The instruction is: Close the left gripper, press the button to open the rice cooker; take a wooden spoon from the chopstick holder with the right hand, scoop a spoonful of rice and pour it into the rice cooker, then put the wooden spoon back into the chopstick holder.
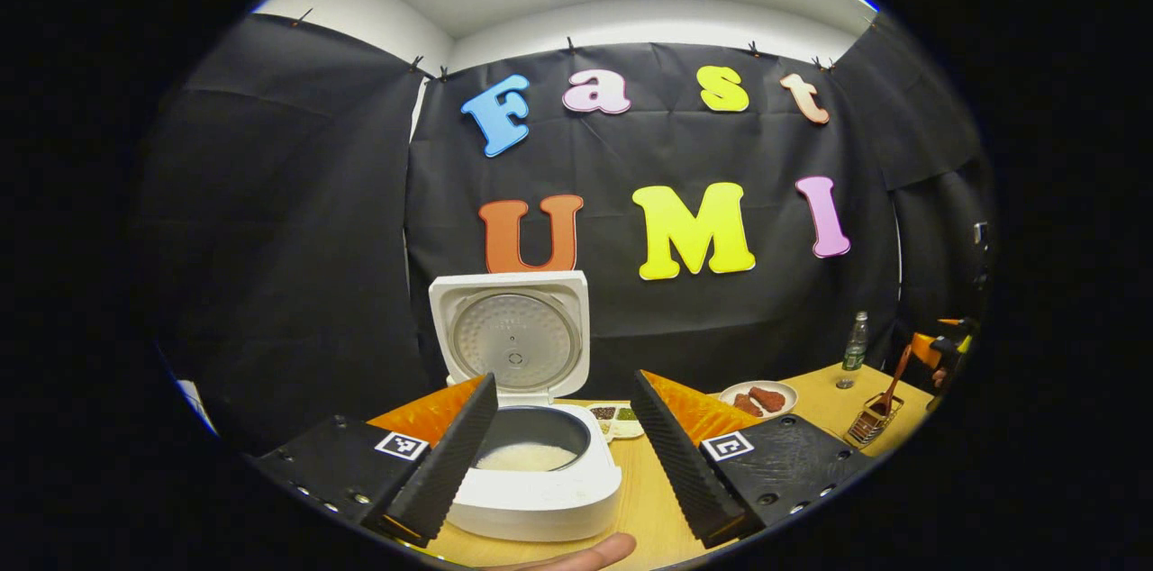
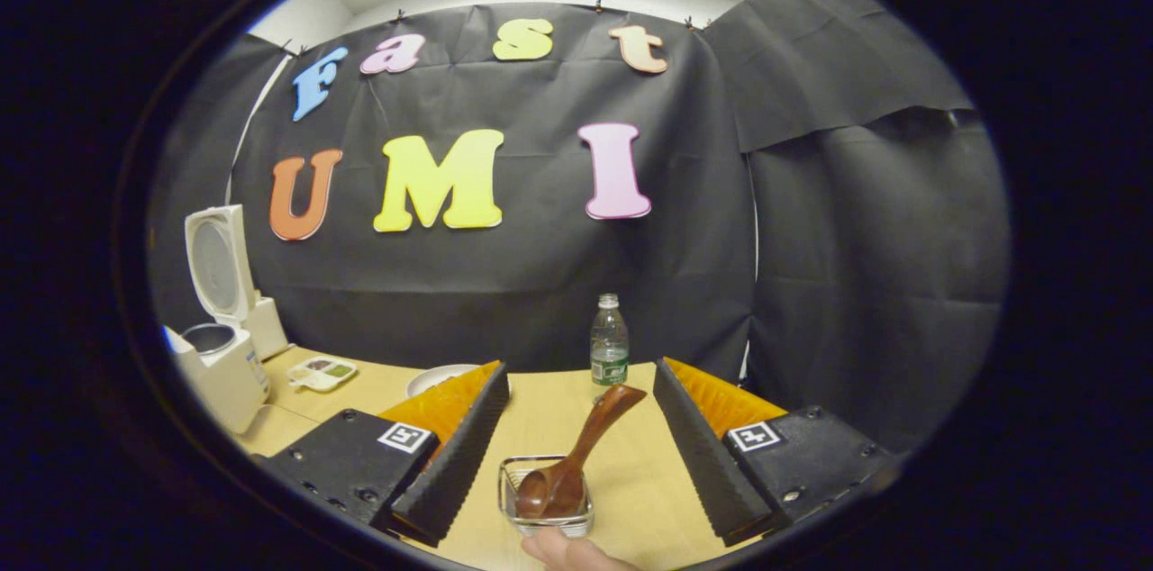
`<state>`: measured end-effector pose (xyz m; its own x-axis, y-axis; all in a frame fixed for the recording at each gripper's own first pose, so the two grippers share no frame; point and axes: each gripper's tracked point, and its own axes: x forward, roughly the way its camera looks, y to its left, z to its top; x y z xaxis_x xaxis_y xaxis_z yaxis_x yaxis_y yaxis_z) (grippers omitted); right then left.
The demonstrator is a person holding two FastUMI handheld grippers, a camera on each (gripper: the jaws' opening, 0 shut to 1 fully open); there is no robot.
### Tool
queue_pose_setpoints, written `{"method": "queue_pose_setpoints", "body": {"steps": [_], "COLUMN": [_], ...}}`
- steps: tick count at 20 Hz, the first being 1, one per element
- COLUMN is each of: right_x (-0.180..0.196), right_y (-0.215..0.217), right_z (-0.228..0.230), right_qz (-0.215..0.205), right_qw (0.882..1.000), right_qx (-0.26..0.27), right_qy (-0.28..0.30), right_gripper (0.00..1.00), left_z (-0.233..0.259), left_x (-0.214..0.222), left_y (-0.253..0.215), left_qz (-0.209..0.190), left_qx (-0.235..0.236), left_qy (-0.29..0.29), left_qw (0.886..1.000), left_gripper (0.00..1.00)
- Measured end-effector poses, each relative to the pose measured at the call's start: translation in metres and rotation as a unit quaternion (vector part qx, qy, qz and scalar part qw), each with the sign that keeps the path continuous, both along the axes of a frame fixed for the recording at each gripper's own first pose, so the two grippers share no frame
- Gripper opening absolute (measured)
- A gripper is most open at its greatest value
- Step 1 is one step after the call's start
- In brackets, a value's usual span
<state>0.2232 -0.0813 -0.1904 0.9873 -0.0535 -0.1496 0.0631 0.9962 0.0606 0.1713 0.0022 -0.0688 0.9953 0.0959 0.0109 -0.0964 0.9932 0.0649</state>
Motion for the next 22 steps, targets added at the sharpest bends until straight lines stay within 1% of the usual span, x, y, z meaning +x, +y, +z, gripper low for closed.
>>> {"method": "queue_pose_setpoints", "body": {"steps": [2,5,8,10,13,14,16,19,20,22], "right_x": [-0.015,-0.038,-0.053,-0.060,-0.070,-0.066,-0.070,-0.079,-0.080,-0.083], "right_y": [0.007,0.016,0.019,0.026,0.037,0.034,0.027,0.032,0.030,0.020], "right_z": [0.001,0.015,0.038,0.053,0.072,0.082,0.079,0.073,0.067,0.068], "right_qz": [0.008,0.028,0.035,0.048,0.069,0.066,0.052,0.069,0.073,0.064], "right_qw": [1.000,0.999,0.999,0.999,0.997,0.996,0.997,0.996,0.996,0.996], "right_qx": [0.012,0.008,-0.007,-0.013,-0.013,-0.015,-0.018,0.011,0.016,0.027], "right_qy": [0.027,0.037,0.015,-0.004,-0.037,-0.058,-0.060,-0.054,-0.047,-0.051], "right_gripper": [1.00,1.00,1.00,1.00,1.00,1.00,1.00,1.00,1.00,1.00], "left_z": [0.002,0.015,0.033,0.044,0.070,0.078,0.094,0.125,0.128,0.125], "left_x": [0.013,0.032,0.057,0.075,0.099,0.108,0.126,0.155,0.165,0.189], "left_y": [0.001,0.012,0.018,0.031,0.057,0.064,0.077,0.100,0.106,0.114], "left_qz": [-0.010,-0.012,-0.035,-0.037,-0.018,-0.017,-0.015,-0.001,0.007,0.018], "left_qx": [-0.010,-0.013,-0.027,-0.027,-0.026,-0.028,-0.030,-0.028,-0.032,-0.043], "left_qy": [0.014,0.018,0.011,0.010,-0.008,-0.013,-0.022,-0.056,-0.061,-0.051], "left_qw": [1.000,1.000,0.999,0.999,0.999,0.999,0.999,0.998,0.998,0.998], "left_gripper": [0.95,0.95,0.95,0.95,0.95,0.95,0.95,0.95,0.95,0.94]}}
